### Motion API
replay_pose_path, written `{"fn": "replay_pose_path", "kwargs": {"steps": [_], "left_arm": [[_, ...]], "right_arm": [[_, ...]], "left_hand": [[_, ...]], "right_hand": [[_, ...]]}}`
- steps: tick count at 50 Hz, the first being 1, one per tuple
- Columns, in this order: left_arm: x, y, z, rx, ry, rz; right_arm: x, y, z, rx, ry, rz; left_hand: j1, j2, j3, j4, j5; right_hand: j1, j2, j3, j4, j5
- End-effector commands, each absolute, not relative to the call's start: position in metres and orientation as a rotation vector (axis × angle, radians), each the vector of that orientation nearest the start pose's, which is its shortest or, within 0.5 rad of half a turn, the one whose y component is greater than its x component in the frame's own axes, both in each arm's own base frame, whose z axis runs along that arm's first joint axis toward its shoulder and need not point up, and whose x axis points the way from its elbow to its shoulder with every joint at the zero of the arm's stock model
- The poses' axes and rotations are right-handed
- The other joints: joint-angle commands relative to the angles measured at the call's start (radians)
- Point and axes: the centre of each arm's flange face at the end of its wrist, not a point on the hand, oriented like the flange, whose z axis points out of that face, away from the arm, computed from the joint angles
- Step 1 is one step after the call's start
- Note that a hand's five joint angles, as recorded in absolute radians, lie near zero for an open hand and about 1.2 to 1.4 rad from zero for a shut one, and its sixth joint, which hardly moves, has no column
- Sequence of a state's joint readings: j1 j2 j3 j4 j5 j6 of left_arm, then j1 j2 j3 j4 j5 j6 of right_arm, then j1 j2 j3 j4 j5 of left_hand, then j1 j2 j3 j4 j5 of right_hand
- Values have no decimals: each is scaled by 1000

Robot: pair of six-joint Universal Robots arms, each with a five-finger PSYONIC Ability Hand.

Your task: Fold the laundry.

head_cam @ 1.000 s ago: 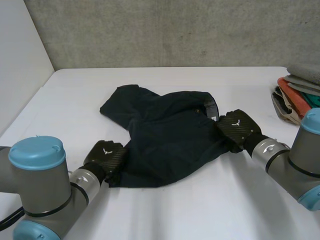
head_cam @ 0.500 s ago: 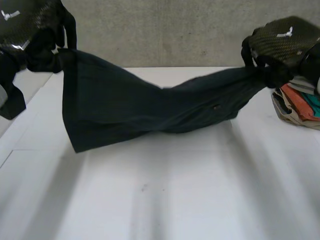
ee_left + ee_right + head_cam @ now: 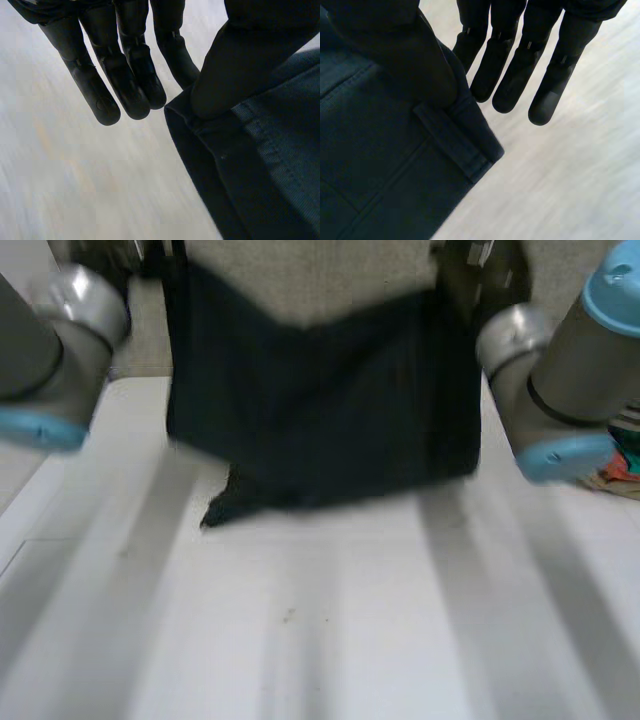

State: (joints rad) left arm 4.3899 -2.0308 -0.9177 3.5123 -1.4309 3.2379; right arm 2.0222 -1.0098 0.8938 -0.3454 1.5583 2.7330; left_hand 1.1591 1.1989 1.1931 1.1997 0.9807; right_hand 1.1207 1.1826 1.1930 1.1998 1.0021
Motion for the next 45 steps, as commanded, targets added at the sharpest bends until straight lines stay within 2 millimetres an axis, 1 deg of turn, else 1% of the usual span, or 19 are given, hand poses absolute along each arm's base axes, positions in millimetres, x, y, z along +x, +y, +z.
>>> {"fn": "replay_pose_path", "kwargs": {"steps": [1, 3, 6, 11, 12, 14, 15, 16, 18, 19, 21, 22, 23, 27, 31, 33, 37, 42, 45], "left_arm": [[-266, -339, 488, 381, 903, -3376], [-263, -337, 489, 380, 921, -3368], [-259, -340, 475, 381, 1077, -3318], [-255, -349, 427, 402, 1404, -3203], [-257, -350, 408, 423, 1503, -3171], [-261, -350, 386, 464, 1607, -3132], [-264, -349, 364, 509, 1710, -3087], [-267, -348, 352, 536, 1764, -3060], [-271, -346, 327, 579, 1874, -3002], [-274, -344, 300, 617, 1990, -2928], [-276, -341, 274, 643, 2096, -2845], [-276, -340, 261, 650, 2146, -2799], [-274, -336, 238, 664, 2231, -2711], [-267, -322, 187, 708, 2421, -2473], [-260, -299, 164, 760, 2557, -2281], [-257, -289, 163, 790, 2591, -2225], [-252, -259, 173, 868, 2690, -2101], [-237, -208, 187, 1016, 2843, -1770], [-227, -184, 194, 1102, 2882, -1580]], "right_arm": [[314, -340, 434, -302, 757, -2894], [314, -339, 436, -314, 751, -2892], [318, -339, 426, -371, 828, -2855], [319, -348, 393, -465, 1014, -2772], [320, -351, 379, -500, 1082, -2740], [322, -352, 361, -551, 1167, -2694], [322, -353, 351, -574, 1212, -2670], [323, -353, 329, -630, 1296, -2613], [325, -353, 307, -687, 1369, -2556], [327, -353, 283, -750, 1432, -2499], [328, -351, 259, -819, 1492, -2443], [327, -350, 246, -854, 1522, -2417], [326, -349, 220, -917, 1591, -2365], [317, -343, 169, -1066, 1762, -2267], [305, -330, 151, -1168, 1906, -2150], [300, -322, 151, -1199, 1959, -2084], [289, -298, 158, -1303, 2083, -1878], [269, -260, 171, -1516, 2205, -1576], [245, -227, 177, -1675, 2308, -1283]], "left_hand": [[237, 197, 203, 197, 241], [237, 197, 203, 197, 241], [237, 197, 203, 197, 241], [237, 197, 203, 197, 241], [237, 197, 203, 197, 241], [237, 197, 203, 197, 241], [237, 197, 203, 197, 241], [237, 197, 203, 197, 241], [237, 197, 203, 197, 241], [237, 197, 203, 197, 241], [237, 197, 203, 197, 241], [237, 197, 203, 197, 241], [237, 197, 203, 197, 241], [237, 197, 203, 197, 241], [237, 197, 203, 197, 241], [237, 197, 203, 197, 241], [237, 197, 203, 197, 241], [237, 197, 203, 197, 241], [237, 197, 203, 197, 241]], "right_hand": [[276, 214, 203, 196, 220], [276, 214, 203, 196, 220], [276, 214, 203, 196, 220], [276, 214, 203, 196, 220], [276, 214, 203, 196, 220], [276, 214, 203, 196, 220], [276, 214, 203, 196, 220], [276, 214, 203, 196, 220], [276, 214, 203, 196, 220], [276, 214, 203, 196, 220], [276, 214, 203, 196, 220], [276, 214, 203, 196, 220], [276, 214, 203, 196, 220], [276, 214, 203, 196, 220], [276, 214, 203, 196, 220], [276, 214, 203, 196, 220], [276, 214, 203, 196, 220], [276, 214, 203, 196, 220], [276, 214, 203, 196, 220]]}}
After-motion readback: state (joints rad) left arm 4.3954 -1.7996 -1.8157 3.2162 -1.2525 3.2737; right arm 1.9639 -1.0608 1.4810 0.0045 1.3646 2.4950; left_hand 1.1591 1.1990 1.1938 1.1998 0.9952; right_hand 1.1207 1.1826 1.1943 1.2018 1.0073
